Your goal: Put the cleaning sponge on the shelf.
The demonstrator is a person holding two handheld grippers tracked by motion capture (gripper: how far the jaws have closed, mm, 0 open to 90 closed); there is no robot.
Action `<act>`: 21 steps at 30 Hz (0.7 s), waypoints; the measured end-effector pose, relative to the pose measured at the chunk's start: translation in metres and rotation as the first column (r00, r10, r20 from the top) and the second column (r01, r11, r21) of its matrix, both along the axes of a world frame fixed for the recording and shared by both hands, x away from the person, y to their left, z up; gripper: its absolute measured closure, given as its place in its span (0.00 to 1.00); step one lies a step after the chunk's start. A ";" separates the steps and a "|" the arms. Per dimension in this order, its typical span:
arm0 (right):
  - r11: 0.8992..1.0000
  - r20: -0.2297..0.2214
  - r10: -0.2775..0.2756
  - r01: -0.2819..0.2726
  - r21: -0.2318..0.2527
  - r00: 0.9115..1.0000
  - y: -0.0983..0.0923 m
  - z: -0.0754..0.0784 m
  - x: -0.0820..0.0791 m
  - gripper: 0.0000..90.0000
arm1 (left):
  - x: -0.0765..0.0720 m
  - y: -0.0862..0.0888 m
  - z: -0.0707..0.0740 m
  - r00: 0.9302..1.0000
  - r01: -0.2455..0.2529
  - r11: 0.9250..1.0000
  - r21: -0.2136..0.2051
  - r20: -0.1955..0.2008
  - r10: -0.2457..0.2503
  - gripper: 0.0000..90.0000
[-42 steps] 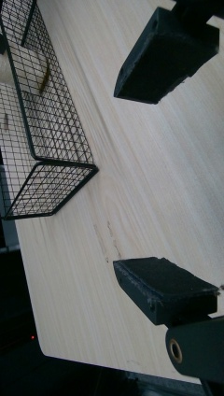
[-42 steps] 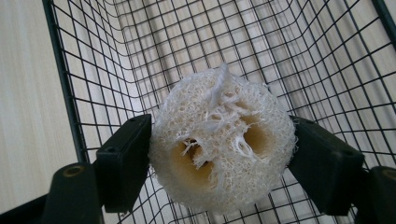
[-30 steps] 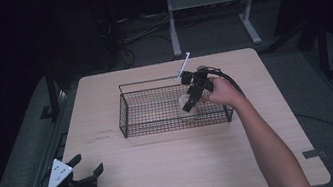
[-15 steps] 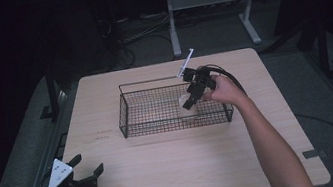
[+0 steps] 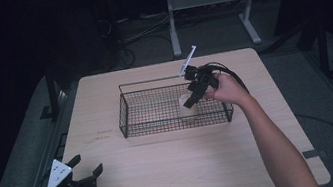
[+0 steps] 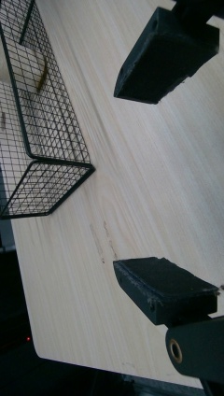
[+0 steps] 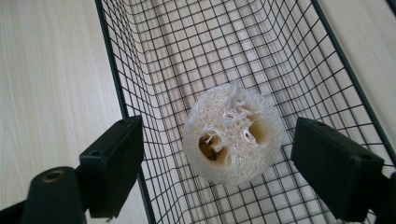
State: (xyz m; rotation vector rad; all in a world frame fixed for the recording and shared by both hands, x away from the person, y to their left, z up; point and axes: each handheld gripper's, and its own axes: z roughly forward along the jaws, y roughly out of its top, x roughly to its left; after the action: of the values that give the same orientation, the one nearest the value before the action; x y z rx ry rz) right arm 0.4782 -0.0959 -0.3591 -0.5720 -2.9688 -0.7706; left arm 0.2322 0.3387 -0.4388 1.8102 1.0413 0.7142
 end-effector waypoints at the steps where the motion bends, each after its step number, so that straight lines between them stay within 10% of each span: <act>1: 1.000 0.008 0.002 -0.002 0.002 1.000 -0.001 0.001 -0.001 0.19 | 0.000 0.000 0.000 1.000 -0.001 1.000 0.000 0.001 0.001 0.15; 21: 1.000 0.012 0.005 -0.005 0.025 1.000 -0.015 0.013 -0.019 0.19 | 0.000 -0.002 0.000 1.000 0.004 1.000 0.001 -0.001 -0.004 0.16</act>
State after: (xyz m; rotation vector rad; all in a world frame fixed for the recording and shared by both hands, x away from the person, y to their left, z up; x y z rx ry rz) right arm 0.4593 -0.1109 -0.3464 -0.5601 -2.9656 -0.8116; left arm 0.2325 0.3370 -0.4391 1.8131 1.0377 0.7111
